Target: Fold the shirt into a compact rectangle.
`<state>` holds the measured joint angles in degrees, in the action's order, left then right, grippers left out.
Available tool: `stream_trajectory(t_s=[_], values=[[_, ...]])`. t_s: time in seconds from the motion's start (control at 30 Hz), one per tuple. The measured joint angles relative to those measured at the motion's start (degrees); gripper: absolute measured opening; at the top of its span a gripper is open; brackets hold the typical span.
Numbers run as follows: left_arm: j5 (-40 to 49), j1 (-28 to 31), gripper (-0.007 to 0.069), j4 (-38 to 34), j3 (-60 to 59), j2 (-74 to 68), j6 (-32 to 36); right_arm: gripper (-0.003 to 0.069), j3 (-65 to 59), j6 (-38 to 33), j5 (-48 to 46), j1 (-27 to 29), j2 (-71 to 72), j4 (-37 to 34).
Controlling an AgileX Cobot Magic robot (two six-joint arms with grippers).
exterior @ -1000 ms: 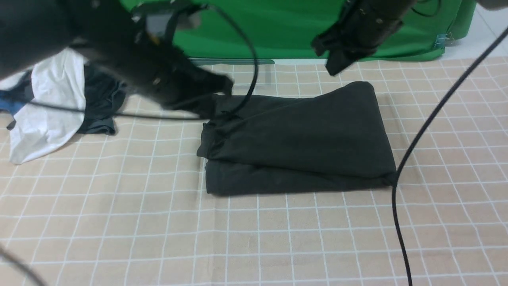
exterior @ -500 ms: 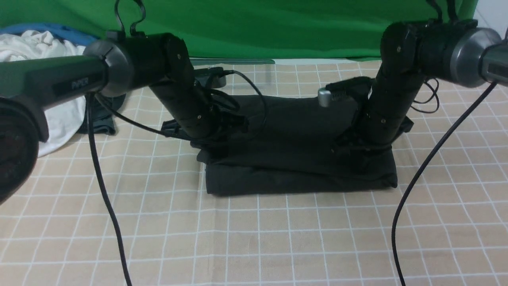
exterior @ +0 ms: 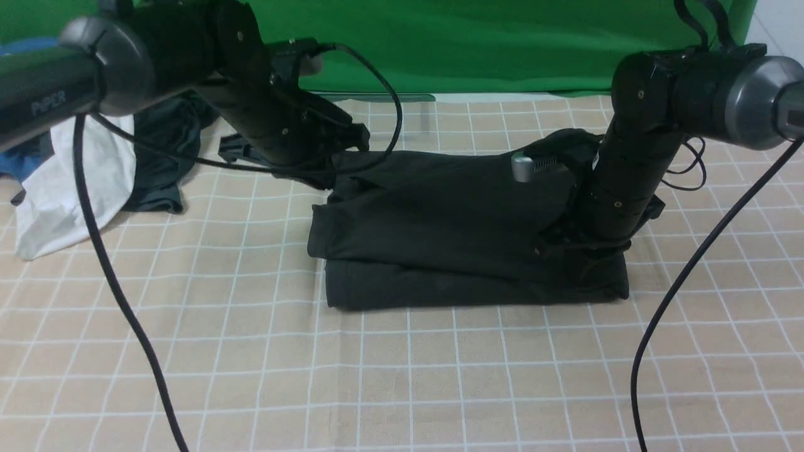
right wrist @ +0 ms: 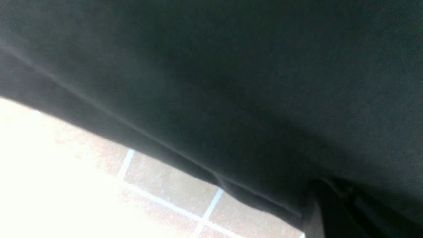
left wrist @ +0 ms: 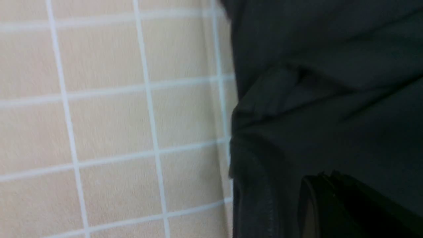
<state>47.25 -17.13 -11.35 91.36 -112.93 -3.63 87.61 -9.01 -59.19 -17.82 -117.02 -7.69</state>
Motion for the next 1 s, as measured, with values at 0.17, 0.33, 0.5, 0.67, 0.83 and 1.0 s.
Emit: stream_trajectory(t_s=[0.17, 0.33, 0.5, 0.67, 0.83, 1.0], values=[[0.8, 0.0, 0.0029, 2.3, 2.0, -1.9, -0.3, 0.0038, 0.0, -0.2, 1.0, 0.0, 1.3, 0.0], [2.1, 0.0, 0.0193, 6.2, 2.2, -5.3, -0.3, 0.0038, 0.0, -0.2, 1.7, 0.0, 1.4, 0.0], [2.3, 0.0, 0.04, 6.1, 2.2, -7.7, -0.3, 0.0038, 0.0, -0.3, 2.7, 0.0, 1.4, -0.1], [2.2, 0.0, 0.04, 4.2, 2.2, -9.0, 0.2, 0.0038, 0.0, -0.3, 2.8, 0.0, 1.4, -0.1], [2.2, 0.0, 0.0132, -0.2, 2.4, -9.9, 6.0, 0.0038, 0.0, -0.3, 3.2, 0.0, 1.4, -0.2], [1.9, 0.0, 0.0034, -1.2, 2.6, -8.7, 12.1, 0.0038, 0.0, -0.3, 3.2, 0.0, 1.4, -0.2]])
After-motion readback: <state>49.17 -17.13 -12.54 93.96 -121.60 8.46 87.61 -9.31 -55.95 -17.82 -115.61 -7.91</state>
